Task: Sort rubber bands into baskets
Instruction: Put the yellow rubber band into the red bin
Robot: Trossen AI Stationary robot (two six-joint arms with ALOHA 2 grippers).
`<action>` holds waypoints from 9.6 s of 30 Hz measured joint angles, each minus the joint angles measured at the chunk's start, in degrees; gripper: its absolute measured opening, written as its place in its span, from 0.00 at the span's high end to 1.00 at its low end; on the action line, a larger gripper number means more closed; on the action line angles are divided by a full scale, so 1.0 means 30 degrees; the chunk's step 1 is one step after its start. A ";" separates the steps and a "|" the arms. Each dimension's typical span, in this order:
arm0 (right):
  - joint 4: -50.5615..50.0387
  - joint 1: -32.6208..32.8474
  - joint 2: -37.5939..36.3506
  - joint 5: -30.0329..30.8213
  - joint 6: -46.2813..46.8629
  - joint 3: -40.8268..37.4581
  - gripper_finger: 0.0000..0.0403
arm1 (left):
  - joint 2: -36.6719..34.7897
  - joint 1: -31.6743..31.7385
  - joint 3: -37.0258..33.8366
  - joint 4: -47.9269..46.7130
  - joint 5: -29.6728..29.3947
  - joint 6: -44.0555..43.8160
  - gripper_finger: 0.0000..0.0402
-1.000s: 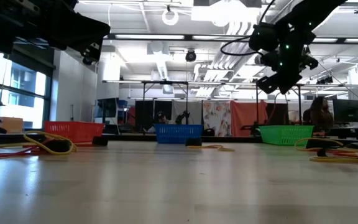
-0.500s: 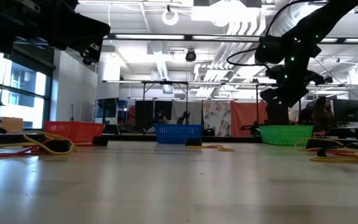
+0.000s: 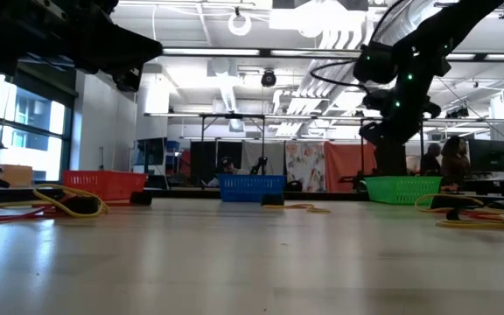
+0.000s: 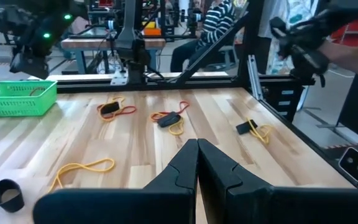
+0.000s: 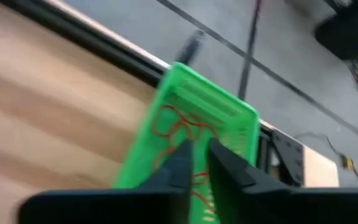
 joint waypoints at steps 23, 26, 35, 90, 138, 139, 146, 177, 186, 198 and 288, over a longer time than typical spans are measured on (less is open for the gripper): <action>1.3472 0.9462 -0.0015 -1.1033 -0.0150 -0.4906 1.00 | 0.0000 0.0555 0.0000 -0.0652 0.0809 -0.0153 1.00; 1.1532 1.0917 -0.0019 -1.1834 0.1016 -0.4283 1.00 | 0.0000 0.0555 0.0000 -0.1210 0.0809 -0.0401 1.00; 0.0286 1.4289 -0.0022 -1.1748 0.5342 -0.0736 1.00 | 0.0000 0.0555 0.0000 -0.1735 0.0802 -0.0435 1.00; -0.9407 1.0330 0.0015 -0.9282 0.5697 -0.2676 0.98 | 0.0005 0.0541 0.0000 -0.1676 0.0801 0.0423 1.00; -0.9897 1.0772 0.0884 -0.8685 0.3530 -0.1319 0.67 | 0.0006 0.0512 0.0000 -0.1645 0.0801 0.1181 1.00; -0.9893 1.0628 0.1188 -0.8773 0.3458 -0.1315 0.67 | 0.0004 0.0512 0.0000 -0.1652 0.0801 0.1201 1.00; -0.9875 1.0352 0.2872 -0.9086 0.2739 -0.1275 0.67 | 0.0007 0.0512 0.0000 -0.1647 0.0801 0.1209 1.00; -1.2824 1.3349 0.0760 -0.6861 0.4921 0.4616 1.00 | 0.0007 0.0519 0.0002 -0.1280 0.0070 0.1078 0.94; -1.1686 1.4808 0.0647 -0.3621 0.4858 0.8842 1.00 | 0.0007 0.0512 0.0007 0.0385 -0.0073 0.1370 0.76; -0.4129 1.5787 0.0648 -0.2514 0.1153 0.9755 1.00 | 0.0010 0.0519 0.1669 0.0976 -0.1054 0.2060 0.51; 0.1629 1.7791 0.0670 -0.4021 -0.1663 0.9719 1.00 | 1.1651 0.2646 1.3932 -0.0025 0.1326 0.3728 0.99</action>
